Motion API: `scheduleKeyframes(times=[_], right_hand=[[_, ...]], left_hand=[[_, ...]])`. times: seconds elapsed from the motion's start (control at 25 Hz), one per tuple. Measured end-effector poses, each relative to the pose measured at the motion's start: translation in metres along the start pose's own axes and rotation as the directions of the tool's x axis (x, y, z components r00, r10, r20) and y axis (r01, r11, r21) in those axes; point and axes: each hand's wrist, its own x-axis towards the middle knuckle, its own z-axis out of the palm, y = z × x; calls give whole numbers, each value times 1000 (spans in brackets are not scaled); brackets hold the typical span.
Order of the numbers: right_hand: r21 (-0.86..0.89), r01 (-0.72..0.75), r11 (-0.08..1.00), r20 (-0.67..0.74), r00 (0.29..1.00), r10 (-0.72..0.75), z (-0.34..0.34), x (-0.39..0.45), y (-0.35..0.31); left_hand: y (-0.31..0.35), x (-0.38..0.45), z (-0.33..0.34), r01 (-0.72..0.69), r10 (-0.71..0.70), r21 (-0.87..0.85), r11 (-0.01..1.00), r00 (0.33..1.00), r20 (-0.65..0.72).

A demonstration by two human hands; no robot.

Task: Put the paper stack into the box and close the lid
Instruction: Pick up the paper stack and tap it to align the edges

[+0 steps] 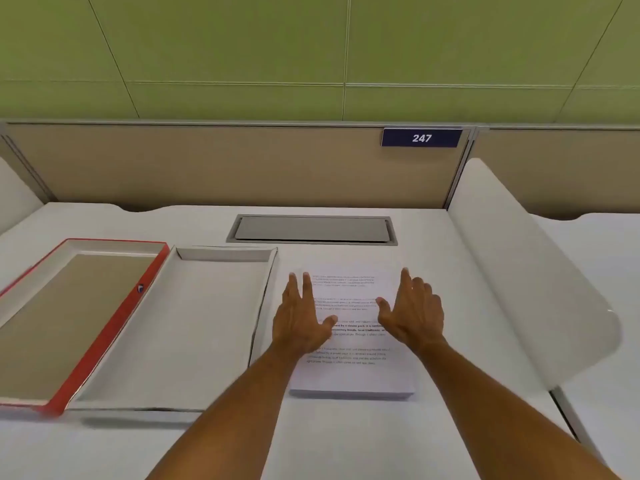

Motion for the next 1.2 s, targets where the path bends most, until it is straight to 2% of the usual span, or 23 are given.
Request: scheduleKeyframes(times=[0.08,0.16,0.24,0.44,0.64,0.72,0.8,1.0,1.2], right_hand=[[151,-98,984,117,990,81,9,4,2],[223,-186,957,242,962,130,20,5,9],[263,-274,925,317,930,185,29,9,11],[414,-468,781,395,865,309,37,27,7],[512,-574,639,483,807,339,43,41,8],[539,-612,579,547,777,313,44,46,10],[537,-618,574,575,766,287,47,50,12],[487,-561,669,487,811,324,48,52,10],[588,-540,602,489,830,267,51,56,15]], left_hand=[[-4,4,4,184,-171,-137,973,980,105],[-11,10,8,297,-268,-217,930,951,152],[-12,15,12,345,-304,-259,902,935,185],[-13,31,9,426,-376,-314,848,903,210],[-17,46,-4,548,-439,-494,675,836,329],[-20,50,-4,570,-445,-523,633,822,357],[-19,51,-5,579,-438,-531,619,816,377],[-19,56,-4,560,-413,-509,654,828,379],[-21,56,0,495,-389,-503,708,868,308]])
